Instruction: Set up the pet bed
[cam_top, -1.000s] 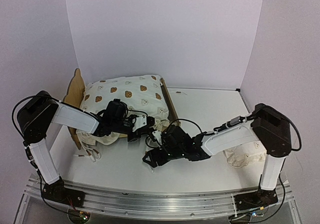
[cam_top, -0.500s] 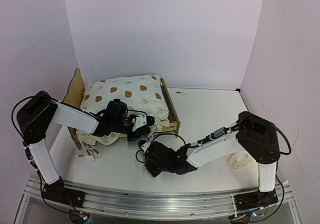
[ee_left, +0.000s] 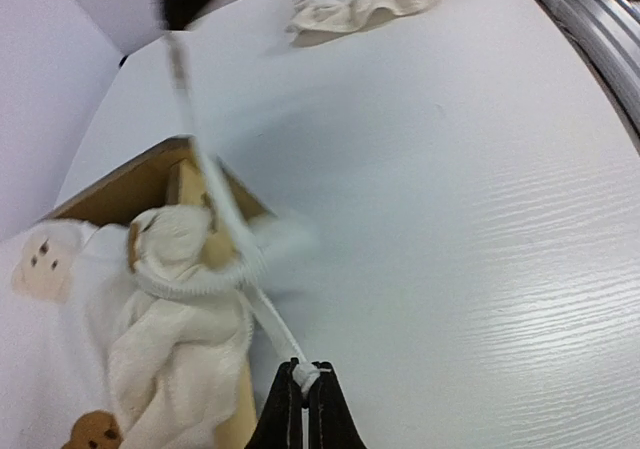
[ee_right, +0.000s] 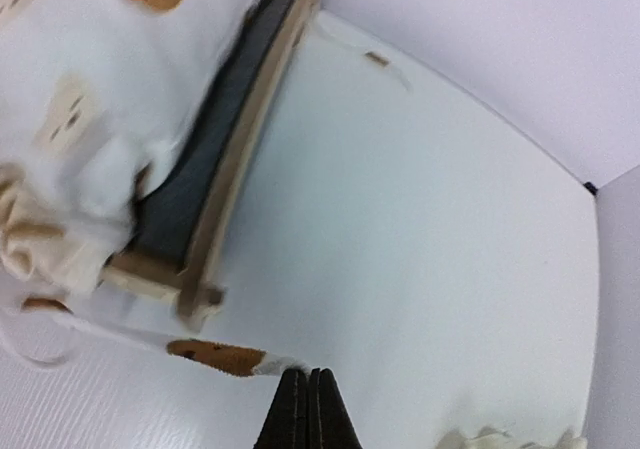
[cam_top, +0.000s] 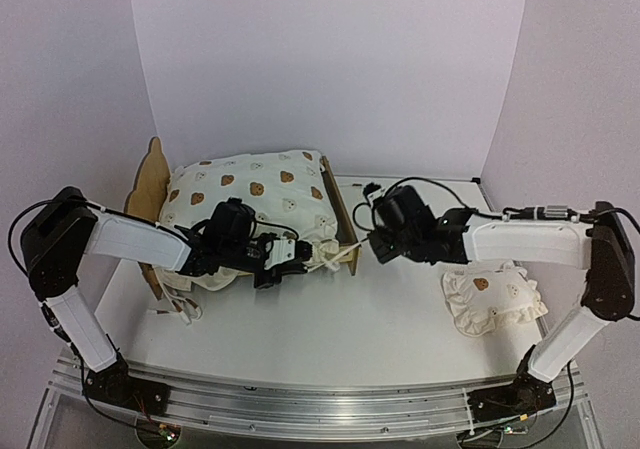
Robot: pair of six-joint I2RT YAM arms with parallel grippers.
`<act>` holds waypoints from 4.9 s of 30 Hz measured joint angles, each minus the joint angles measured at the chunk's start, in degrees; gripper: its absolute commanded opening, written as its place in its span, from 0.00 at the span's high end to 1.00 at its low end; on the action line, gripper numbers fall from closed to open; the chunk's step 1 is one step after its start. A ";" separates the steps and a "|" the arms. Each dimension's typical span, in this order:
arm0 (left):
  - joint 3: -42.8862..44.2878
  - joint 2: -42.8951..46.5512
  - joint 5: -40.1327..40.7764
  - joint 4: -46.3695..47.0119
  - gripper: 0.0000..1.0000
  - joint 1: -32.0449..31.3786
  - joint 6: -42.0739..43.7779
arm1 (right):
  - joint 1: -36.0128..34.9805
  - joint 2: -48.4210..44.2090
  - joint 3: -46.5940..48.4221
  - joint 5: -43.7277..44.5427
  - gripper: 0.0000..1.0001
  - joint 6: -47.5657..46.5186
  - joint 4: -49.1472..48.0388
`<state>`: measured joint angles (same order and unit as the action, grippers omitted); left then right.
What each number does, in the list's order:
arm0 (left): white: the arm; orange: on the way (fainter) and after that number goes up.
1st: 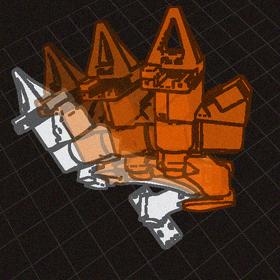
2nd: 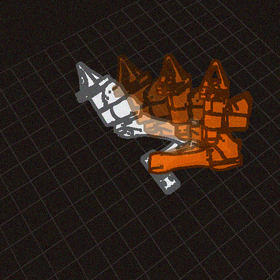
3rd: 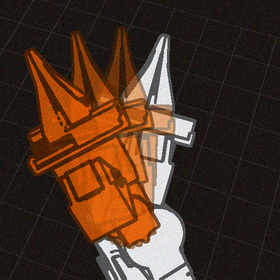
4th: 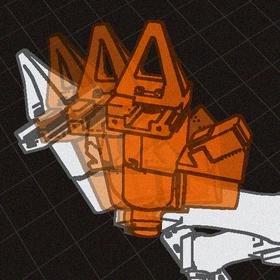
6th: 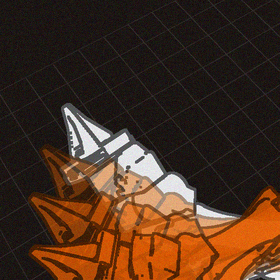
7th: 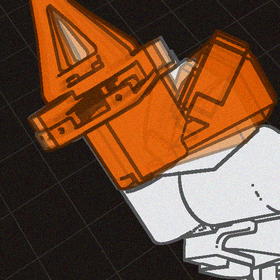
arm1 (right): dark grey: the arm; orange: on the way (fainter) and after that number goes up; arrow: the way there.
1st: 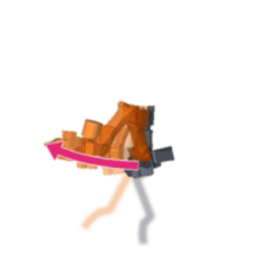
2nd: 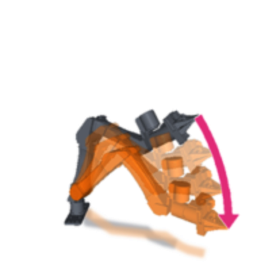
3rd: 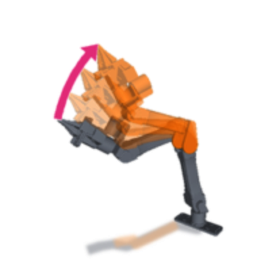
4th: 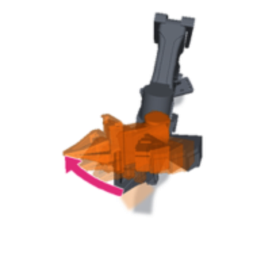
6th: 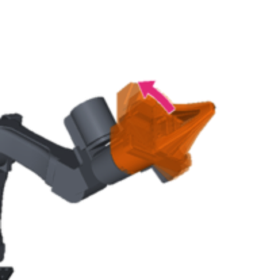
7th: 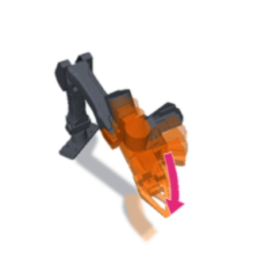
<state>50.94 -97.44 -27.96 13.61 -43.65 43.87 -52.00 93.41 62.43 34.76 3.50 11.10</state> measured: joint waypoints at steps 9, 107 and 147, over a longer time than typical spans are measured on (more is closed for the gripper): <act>-5.84 1.54 -1.21 -8.22 1.00 -5.82 16.49 | 12.78 -1.68 8.09 -4.89 1.00 -8.58 3.73; 16.41 16.59 5.15 -25.16 0.13 5.37 -22.73 | 24.66 6.33 9.70 -4.97 0.68 21.91 20.46; -3.35 12.65 12.64 -32.63 1.00 5.72 -4.05 | 5.94 -1.37 20.27 -39.10 0.53 8.73 16.02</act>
<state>47.59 -84.78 -15.31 -19.02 -37.93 39.83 -46.06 92.04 82.71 -4.34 12.23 27.12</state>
